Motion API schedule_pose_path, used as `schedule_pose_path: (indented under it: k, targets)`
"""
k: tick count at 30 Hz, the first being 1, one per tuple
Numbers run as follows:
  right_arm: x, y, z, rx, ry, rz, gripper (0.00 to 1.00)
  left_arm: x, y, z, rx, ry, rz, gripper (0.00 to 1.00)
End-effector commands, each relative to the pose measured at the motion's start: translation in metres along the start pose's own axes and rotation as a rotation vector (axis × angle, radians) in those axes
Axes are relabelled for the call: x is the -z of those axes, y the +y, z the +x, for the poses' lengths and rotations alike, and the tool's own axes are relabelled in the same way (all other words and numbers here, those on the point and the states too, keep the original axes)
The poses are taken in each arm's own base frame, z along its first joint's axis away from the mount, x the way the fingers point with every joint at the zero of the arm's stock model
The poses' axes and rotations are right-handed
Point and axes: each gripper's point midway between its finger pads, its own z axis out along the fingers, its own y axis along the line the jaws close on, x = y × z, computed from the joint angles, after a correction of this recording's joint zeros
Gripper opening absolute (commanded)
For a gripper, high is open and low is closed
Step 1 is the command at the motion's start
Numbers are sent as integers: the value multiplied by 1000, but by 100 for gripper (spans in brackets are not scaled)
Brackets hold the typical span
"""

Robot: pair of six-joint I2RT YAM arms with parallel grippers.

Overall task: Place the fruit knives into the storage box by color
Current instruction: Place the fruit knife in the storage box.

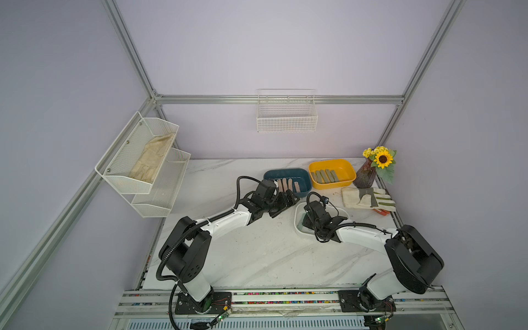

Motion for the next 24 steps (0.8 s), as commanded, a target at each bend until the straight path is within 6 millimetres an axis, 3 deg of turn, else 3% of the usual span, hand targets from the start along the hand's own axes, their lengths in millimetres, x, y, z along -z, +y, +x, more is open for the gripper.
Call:
schedule_pose_path:
  k: [1,6,11,14,17,24]
  targets:
    - [27,23,-32,6,-62,-70,54,35,-60,-25,-100,-97,107,100]
    - [45,72,-55,148,-60,-201,55,52,-32,-28,-101,-132,39,100]
    - [44,124,-53,270,-10,-347,56,73,12,-36,-45,-172,-37,99]
    - [33,147,-36,330,37,-380,56,102,33,-44,-15,-225,-66,100]
    - [15,167,-3,400,102,-397,57,127,61,-52,25,-276,-116,99]
    - [-34,187,57,478,216,-403,63,181,100,-71,60,-422,-194,100]
